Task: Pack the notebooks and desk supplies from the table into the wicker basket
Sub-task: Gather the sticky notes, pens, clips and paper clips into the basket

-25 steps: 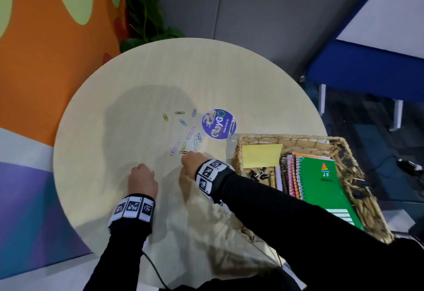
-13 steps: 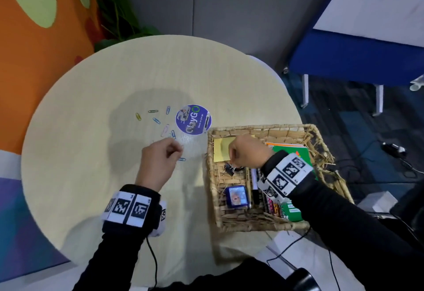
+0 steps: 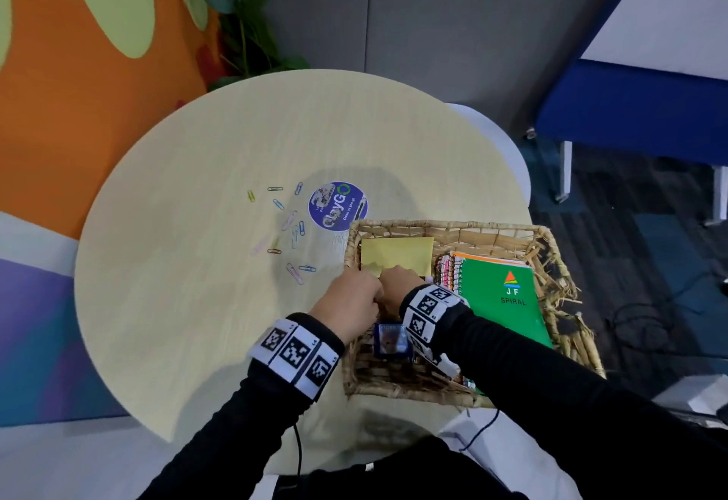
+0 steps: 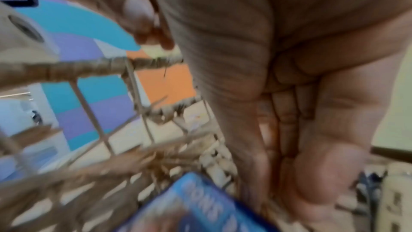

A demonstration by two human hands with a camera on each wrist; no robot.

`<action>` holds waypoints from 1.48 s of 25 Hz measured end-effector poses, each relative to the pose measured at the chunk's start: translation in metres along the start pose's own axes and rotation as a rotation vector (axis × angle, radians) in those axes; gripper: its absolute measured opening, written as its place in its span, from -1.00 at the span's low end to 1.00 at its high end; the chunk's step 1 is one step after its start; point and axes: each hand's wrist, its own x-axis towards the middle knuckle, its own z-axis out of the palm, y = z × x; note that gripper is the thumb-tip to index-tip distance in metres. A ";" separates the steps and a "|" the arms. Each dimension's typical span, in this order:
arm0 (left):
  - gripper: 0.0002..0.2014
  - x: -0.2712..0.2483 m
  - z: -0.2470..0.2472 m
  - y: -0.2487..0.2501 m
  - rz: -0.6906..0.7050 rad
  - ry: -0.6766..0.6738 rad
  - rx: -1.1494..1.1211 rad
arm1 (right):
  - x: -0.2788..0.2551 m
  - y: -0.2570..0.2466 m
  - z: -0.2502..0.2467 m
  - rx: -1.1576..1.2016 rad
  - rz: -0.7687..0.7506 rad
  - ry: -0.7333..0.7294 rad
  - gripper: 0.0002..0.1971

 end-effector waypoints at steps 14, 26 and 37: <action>-0.75 0.050 0.021 0.032 -0.159 -0.490 0.331 | -0.074 0.082 -0.020 0.305 -0.010 0.367 -0.90; -0.81 0.035 -0.043 -0.190 -0.561 0.391 -0.286 | -0.055 -0.049 -0.067 0.737 -0.280 0.570 -0.88; -0.52 0.080 -0.035 -0.225 -0.591 0.157 -0.216 | 0.054 -0.135 -0.038 0.514 0.043 0.313 -0.79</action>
